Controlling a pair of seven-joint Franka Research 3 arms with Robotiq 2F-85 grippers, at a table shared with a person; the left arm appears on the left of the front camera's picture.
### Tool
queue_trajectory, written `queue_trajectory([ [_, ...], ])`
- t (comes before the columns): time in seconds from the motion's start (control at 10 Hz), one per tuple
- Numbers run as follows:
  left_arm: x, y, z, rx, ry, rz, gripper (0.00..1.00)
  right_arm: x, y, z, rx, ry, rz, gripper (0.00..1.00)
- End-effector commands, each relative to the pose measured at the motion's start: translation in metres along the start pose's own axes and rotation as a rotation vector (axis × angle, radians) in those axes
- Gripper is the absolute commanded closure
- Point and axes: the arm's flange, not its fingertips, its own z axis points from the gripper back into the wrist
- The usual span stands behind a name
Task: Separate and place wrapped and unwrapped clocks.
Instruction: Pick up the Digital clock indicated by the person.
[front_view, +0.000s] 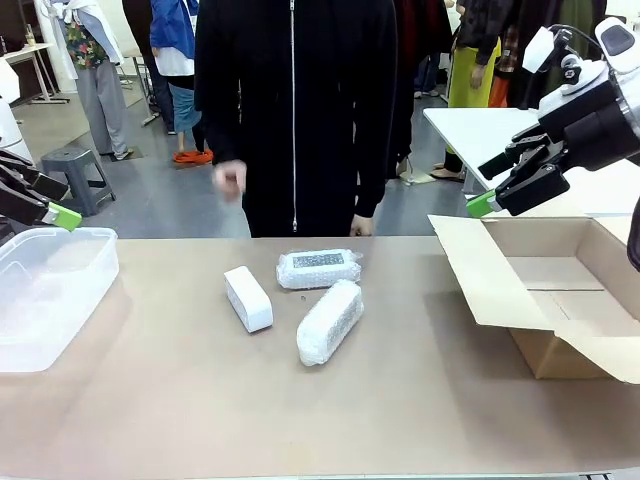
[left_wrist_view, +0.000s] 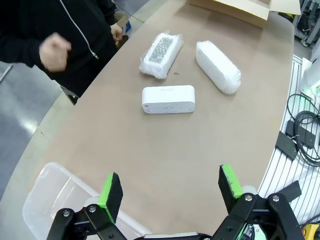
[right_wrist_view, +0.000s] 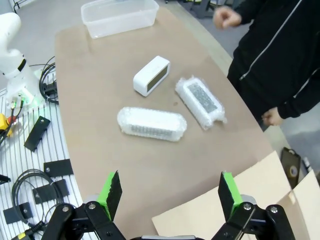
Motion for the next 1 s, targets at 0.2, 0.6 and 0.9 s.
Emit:
queue_trajectory([
  [0.2,0.0000,-0.0001,0.0011,-0.011,-0.012,-0.007,0.00,0.0003,0.0005,-0.0004,0.017,-0.014,0.002,0.00],
  [0.6,0.0000,-0.0001,0.0011,-0.011,-0.012,-0.007,0.00,0.0003,0.0005,-0.0004,0.017,-0.014,0.002,0.00],
  [0.9,0.0000,-0.0001,0.0011,-0.011,-0.012,-0.007,0.00,0.0003,0.0005,-0.0004,0.017,-0.014,0.002,0.00],
])
